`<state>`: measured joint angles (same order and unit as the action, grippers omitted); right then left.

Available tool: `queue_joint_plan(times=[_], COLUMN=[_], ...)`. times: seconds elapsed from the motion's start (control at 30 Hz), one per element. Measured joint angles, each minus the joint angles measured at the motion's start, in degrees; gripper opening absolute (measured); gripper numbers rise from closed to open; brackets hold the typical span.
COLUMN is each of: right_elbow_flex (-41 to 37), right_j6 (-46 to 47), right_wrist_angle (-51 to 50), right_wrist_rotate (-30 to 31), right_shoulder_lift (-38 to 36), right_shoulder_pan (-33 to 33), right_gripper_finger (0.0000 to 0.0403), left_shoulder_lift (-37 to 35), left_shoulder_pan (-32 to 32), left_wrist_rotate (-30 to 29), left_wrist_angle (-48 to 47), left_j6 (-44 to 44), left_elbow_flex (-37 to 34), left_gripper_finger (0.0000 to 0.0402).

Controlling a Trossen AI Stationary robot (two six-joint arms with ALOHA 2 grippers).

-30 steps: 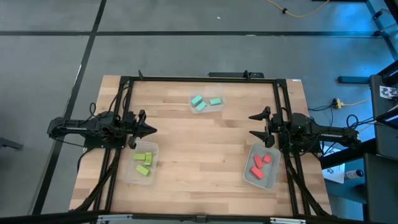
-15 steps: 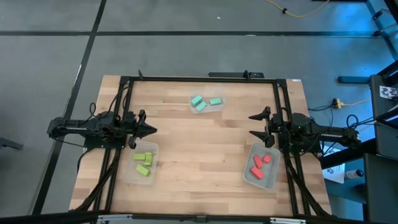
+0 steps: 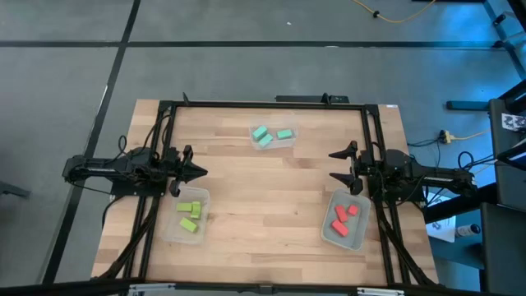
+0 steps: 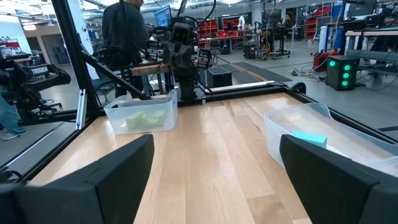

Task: Sort & place blocks by color
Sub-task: Return to Home Position

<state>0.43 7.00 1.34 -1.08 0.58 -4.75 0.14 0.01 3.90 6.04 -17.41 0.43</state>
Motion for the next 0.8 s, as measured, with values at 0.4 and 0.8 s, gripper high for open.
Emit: queue_joint_plan(times=[0.4,0.8], right_elbow_flex=[0.0,0.0], right_j6=[0.0,0.0], right_wrist_angle=[0.0,0.0], right_wrist_rotate=[0.0,0.0], right_shoulder_lift=[0.0,0.0], right_shoulder_pan=[0.0,0.0], right_gripper_finger=[0.0351,0.0351], left_shoulder_lift=[0.0,0.0], left_shoulder_pan=[0.0,0.0], left_wrist_rotate=[0.0,0.0], left_wrist_angle=[0.0,0.0], left_j6=[0.0,0.0], left_elbow_flex=[0.0,0.0], left_gripper_finger=[0.0001,0.0023])
